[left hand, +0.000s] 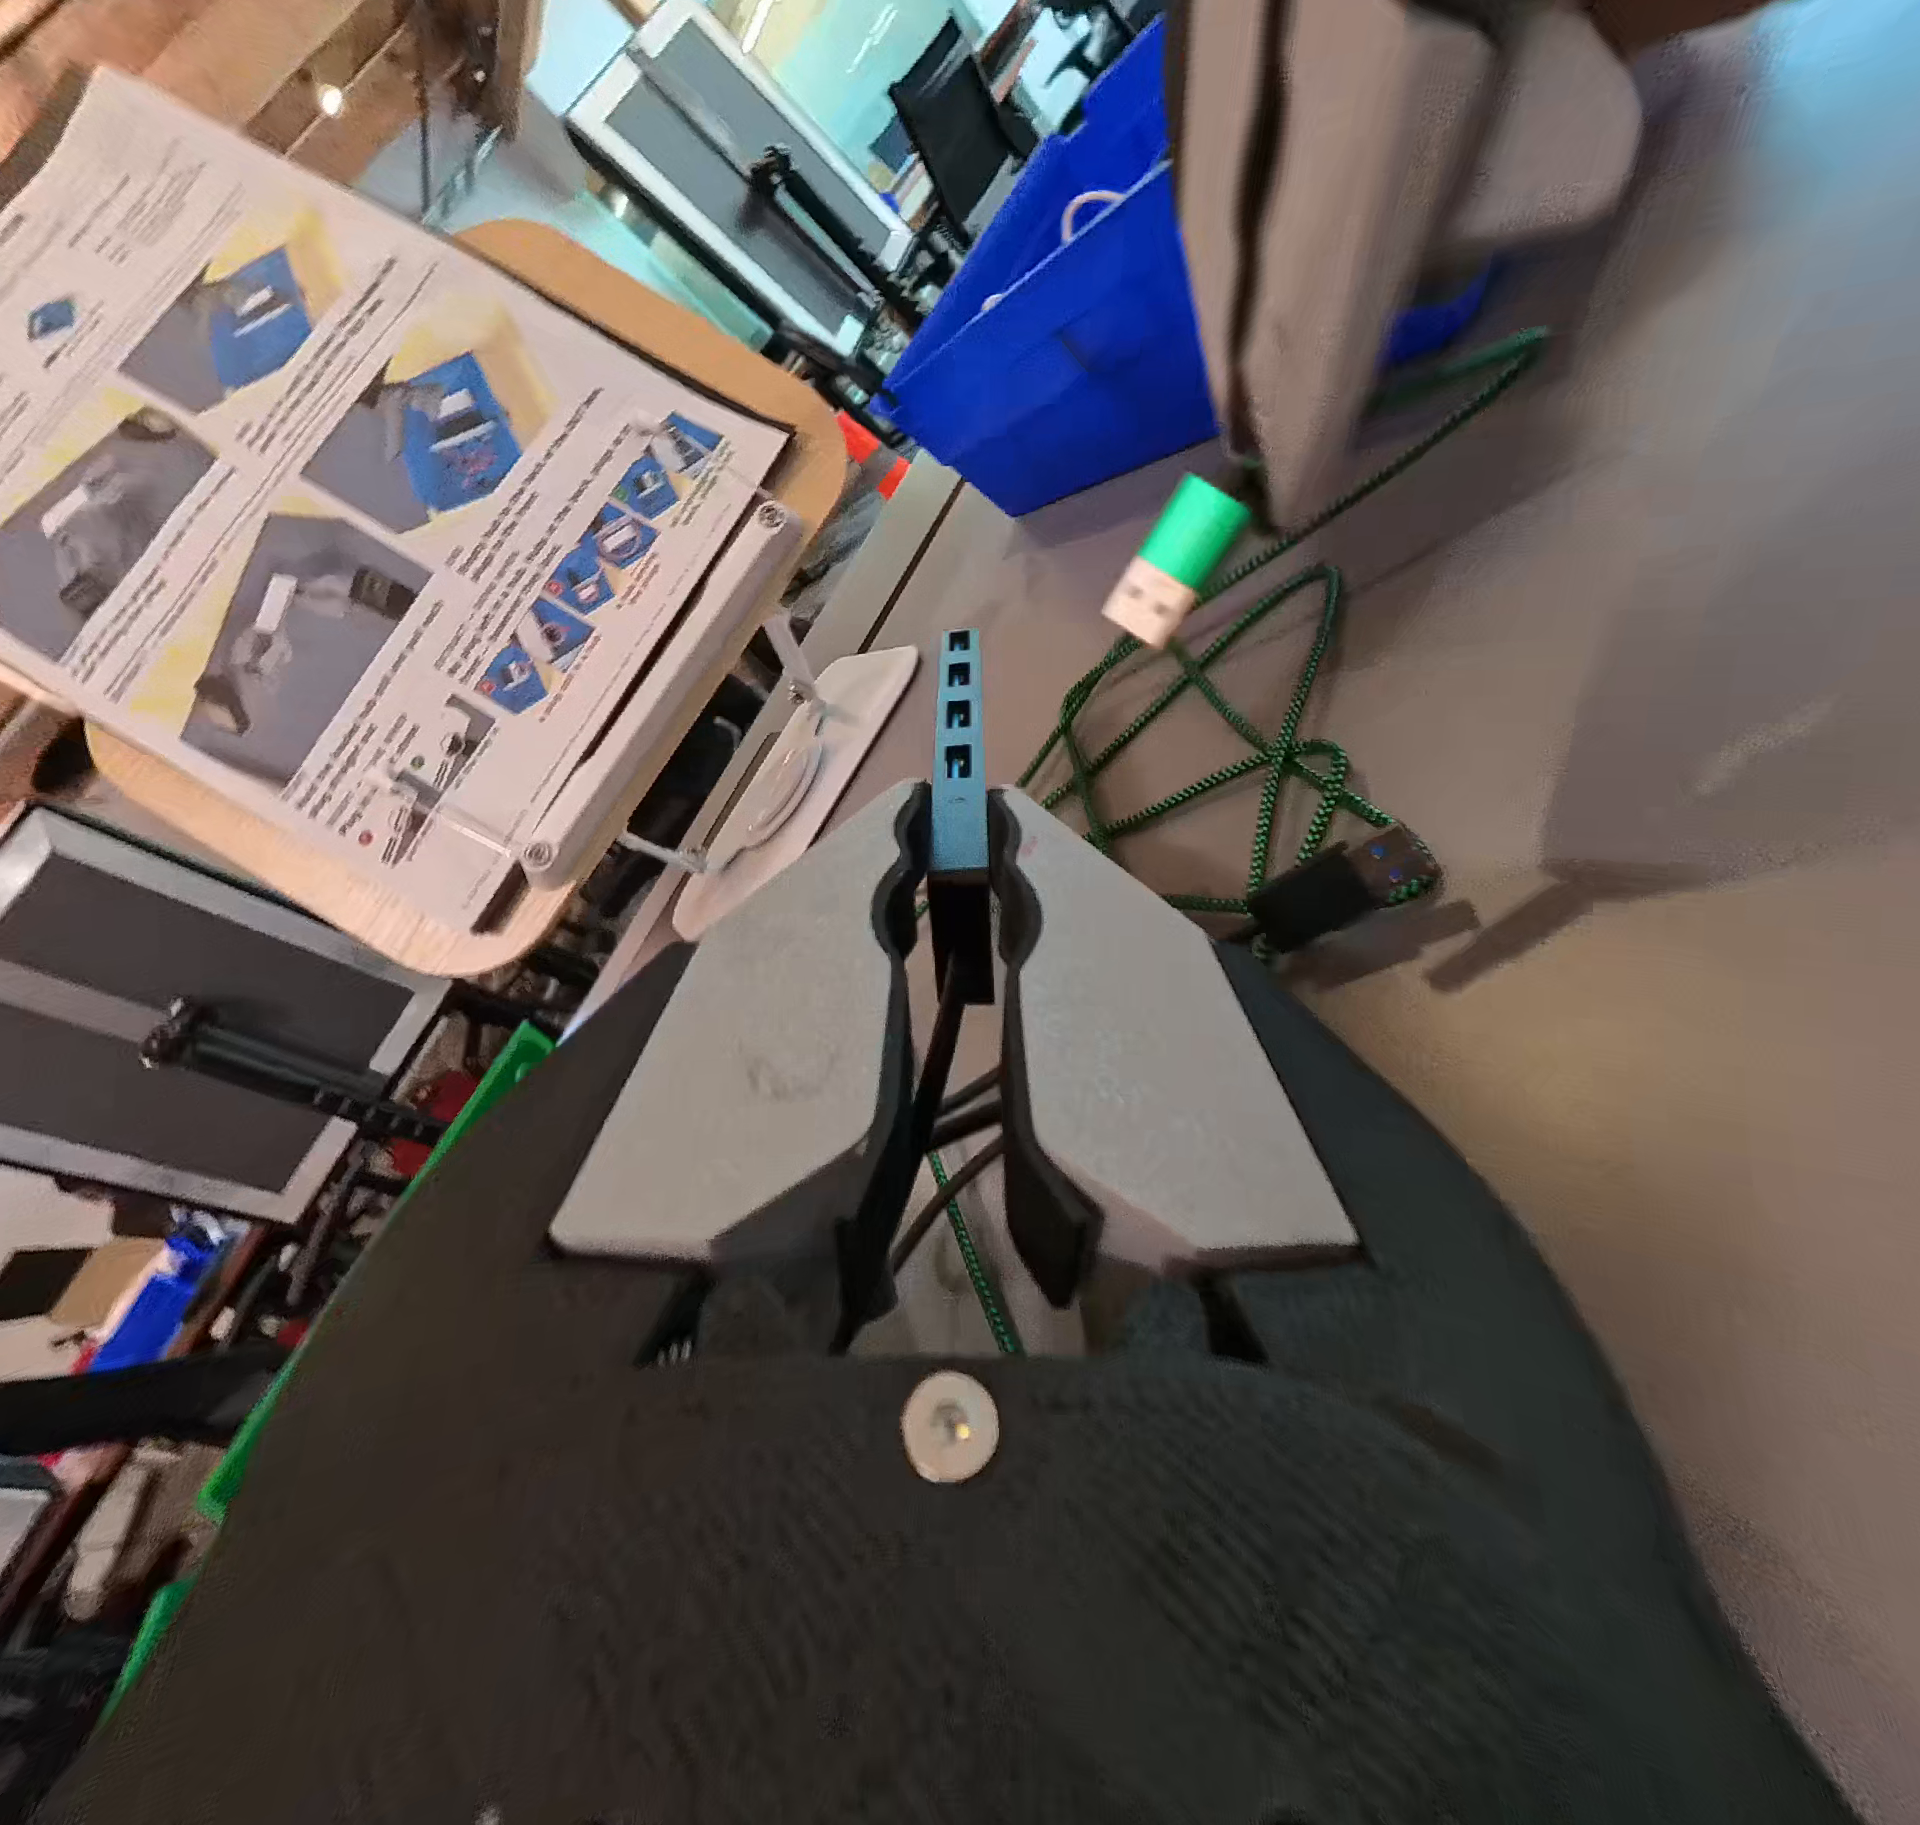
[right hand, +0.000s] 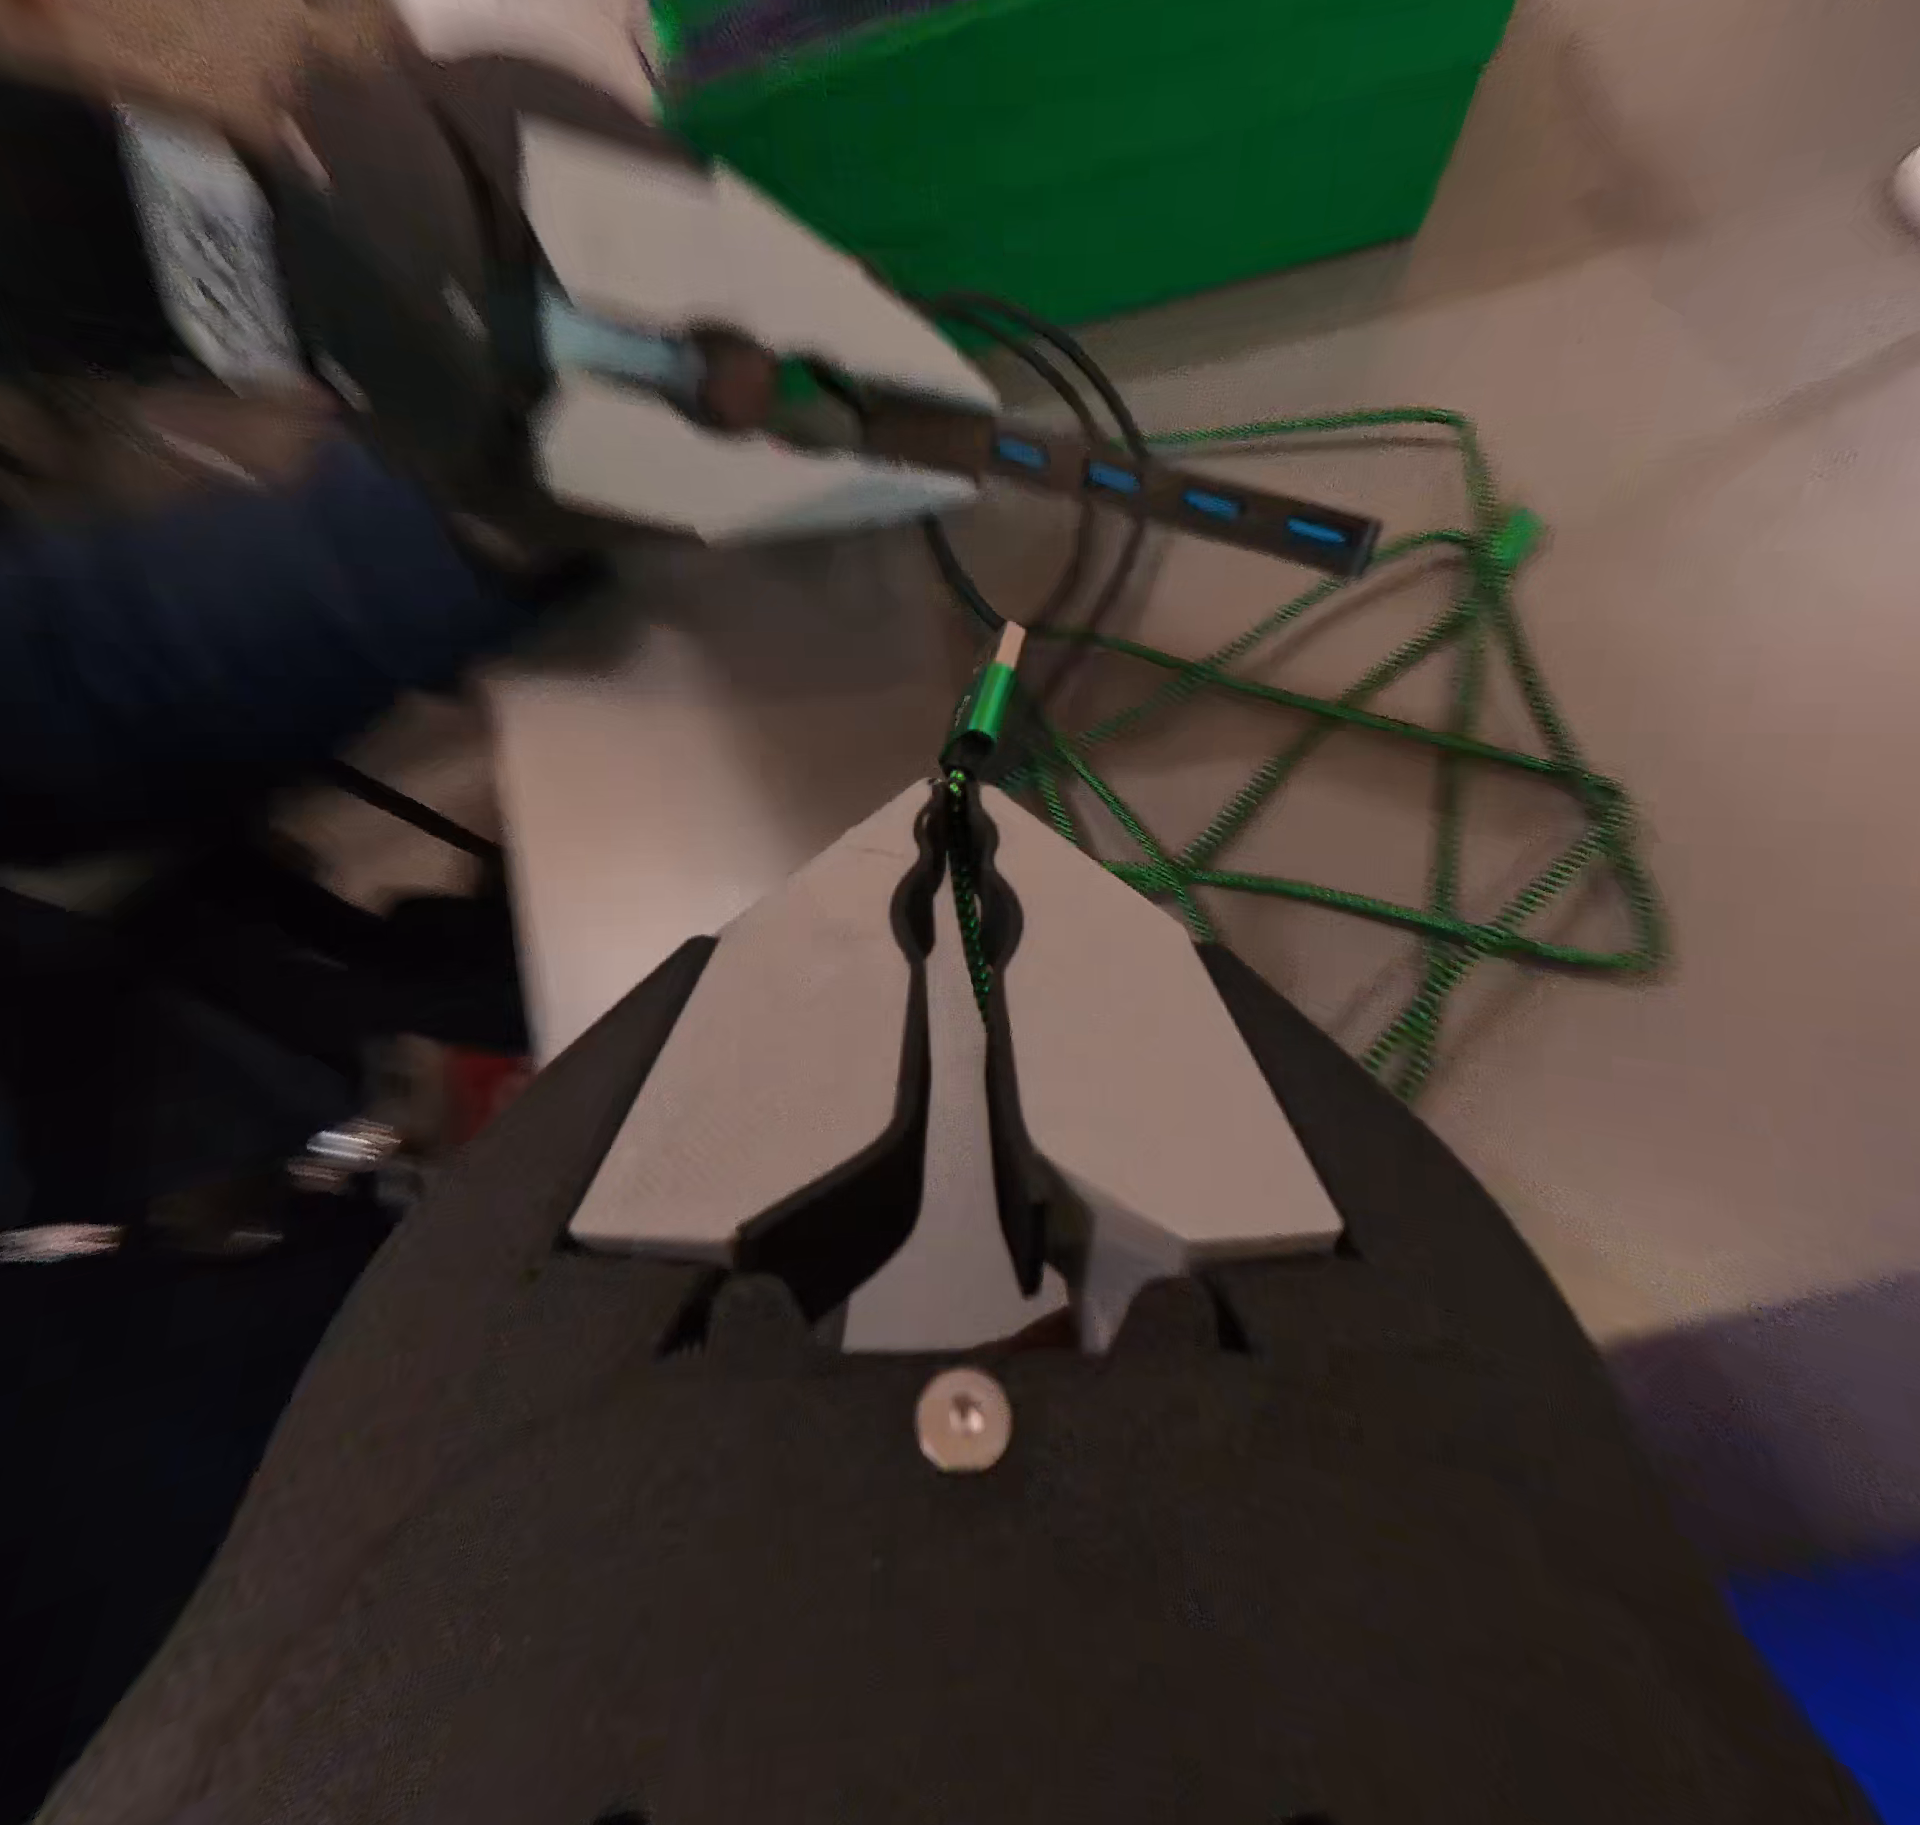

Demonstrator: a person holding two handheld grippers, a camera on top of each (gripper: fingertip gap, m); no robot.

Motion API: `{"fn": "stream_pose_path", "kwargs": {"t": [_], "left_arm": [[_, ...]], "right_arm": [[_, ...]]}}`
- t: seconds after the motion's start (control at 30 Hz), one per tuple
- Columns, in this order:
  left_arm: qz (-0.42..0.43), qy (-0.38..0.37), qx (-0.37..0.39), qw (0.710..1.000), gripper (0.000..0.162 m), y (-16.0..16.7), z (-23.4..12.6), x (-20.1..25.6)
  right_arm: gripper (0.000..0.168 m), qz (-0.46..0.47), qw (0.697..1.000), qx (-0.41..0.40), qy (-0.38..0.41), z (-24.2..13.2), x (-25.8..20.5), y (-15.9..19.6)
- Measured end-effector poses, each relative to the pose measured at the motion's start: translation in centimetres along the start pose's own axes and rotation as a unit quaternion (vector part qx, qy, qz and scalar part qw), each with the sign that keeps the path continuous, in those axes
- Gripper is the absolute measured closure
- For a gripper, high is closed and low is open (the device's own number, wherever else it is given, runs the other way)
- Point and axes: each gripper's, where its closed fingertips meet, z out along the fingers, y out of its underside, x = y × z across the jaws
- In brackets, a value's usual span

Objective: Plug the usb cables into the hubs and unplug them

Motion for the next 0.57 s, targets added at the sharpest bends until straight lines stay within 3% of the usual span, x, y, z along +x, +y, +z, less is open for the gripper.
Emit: {"fn": "stream_pose_path", "kwargs": {"t": [0.13, 0.27, 0.57], "left_arm": [[0.063, -0.009, 0.008, 0.998, 0.155, -1.0, 0.2, 1.2], [0.100, -0.028, 0.005, 0.995, 0.155, -1.6, 0.5, 1.8], [0.145, -0.089, 0.013, 0.985, 0.155, -2.2, 0.1, 0.8]], "right_arm": [[0.168, 0.174, 0.970, 0.098, -0.141, -1.6, -1.7, -2.6], [0.168, 0.275, 0.926, 0.131, -0.222, -1.3, -2.6, -3.3], [0.168, 0.337, 0.907, 0.132, -0.218, -0.3, -2.8, -3.5]]}}
